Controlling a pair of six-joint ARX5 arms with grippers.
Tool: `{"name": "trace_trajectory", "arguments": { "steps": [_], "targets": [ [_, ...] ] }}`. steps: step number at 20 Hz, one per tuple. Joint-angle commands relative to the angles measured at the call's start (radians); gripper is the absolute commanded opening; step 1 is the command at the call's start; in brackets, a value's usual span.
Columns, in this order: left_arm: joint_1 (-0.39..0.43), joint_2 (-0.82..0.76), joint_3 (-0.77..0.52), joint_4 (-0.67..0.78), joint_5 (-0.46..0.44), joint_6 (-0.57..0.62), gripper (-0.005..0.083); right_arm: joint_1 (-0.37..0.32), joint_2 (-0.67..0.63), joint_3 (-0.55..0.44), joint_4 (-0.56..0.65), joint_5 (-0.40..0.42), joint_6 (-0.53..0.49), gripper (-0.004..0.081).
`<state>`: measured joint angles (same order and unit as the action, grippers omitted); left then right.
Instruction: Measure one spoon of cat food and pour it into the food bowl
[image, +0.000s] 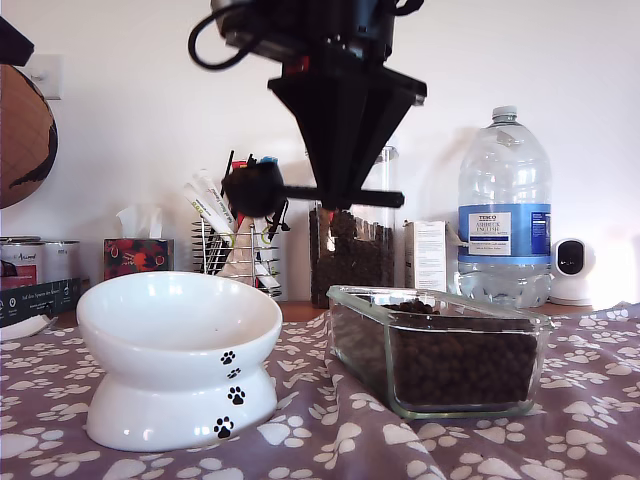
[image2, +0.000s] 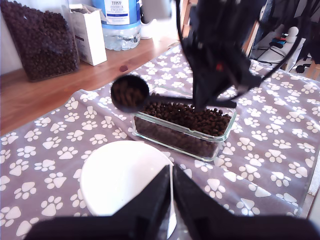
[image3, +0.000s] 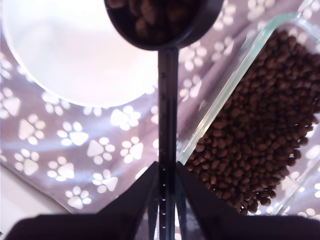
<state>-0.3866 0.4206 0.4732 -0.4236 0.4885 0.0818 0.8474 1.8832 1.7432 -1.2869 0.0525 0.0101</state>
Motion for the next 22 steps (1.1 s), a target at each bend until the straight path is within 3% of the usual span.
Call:
{"name": "trace_trajectory", "arguments": {
  "steps": [1, 9, 22],
  "targets": [
    [-0.002, 0.003, 0.005, 0.003, 0.0, -0.003, -0.0019, 0.021, 0.051, 0.007, 0.003, 0.026, -0.015, -0.0013],
    [-0.002, 0.003, 0.005, 0.001, 0.0, -0.003, -0.0019, 0.082, 0.117, 0.007, 0.012, 0.198, -0.084, -0.0013],
    [-0.002, 0.003, 0.005, -0.005, 0.001, -0.003, -0.0019, 0.172, 0.194, 0.007, 0.075, 0.594, -0.192, -0.0013]
  ]
}}
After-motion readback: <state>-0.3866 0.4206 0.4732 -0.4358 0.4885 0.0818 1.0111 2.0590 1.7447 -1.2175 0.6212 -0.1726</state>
